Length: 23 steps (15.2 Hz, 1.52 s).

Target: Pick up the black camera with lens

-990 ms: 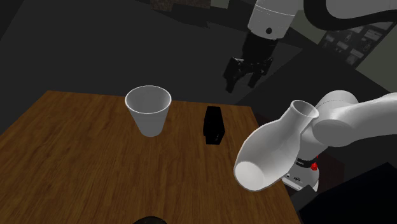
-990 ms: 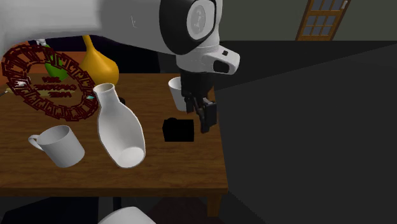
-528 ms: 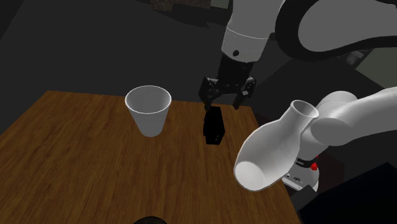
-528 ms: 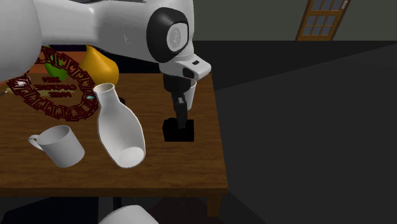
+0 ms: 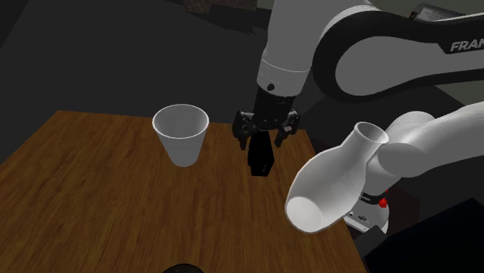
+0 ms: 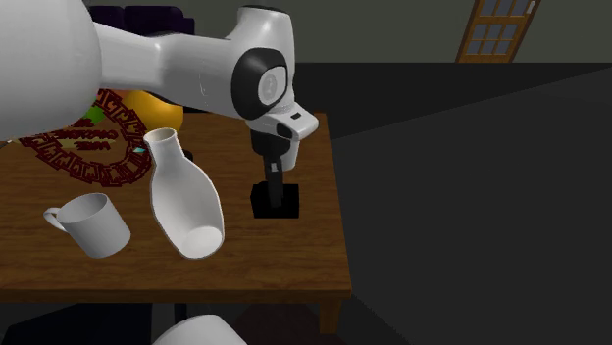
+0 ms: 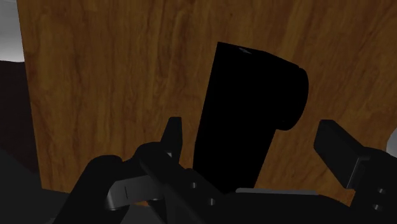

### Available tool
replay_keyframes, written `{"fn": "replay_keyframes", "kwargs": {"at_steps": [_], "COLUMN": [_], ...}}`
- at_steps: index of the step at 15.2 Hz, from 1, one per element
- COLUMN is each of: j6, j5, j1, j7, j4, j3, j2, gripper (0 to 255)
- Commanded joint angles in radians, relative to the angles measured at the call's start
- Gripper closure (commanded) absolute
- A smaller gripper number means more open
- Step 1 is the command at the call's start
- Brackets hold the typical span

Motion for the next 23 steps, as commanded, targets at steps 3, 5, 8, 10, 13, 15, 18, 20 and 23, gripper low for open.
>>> {"fn": "replay_keyframes", "kwargs": {"at_steps": [3,5,8,10,13,15,18,20,23], "j6": [0.028,0.029,0.029,0.028,0.012,-0.017,-0.059,-0.086,-0.127], "j5": [0.008,0.008,0.008,0.008,0.004,-0.003,-0.014,-0.021,-0.031], "j1": [0.001,0.001,0.001,0.001,0.001,0.002,0.001,0.000,-0.001], "j7": [-0.002,-0.002,-0.001,-0.001,-0.001,0.001,0.004,0.006,0.010], "j4": [-0.022,-0.022,-0.021,-0.021,-0.010,0.010,0.041,0.063,0.096], "j3": [0.011,0.011,0.012,0.012,0.004,-0.008,-0.026,-0.037,-0.053], "j2": [0.006,0.006,0.007,0.007,0.001,-0.007,-0.017,-0.023,-0.029], "gripper": [255,255,255,255,255,255,255,255,255]}}
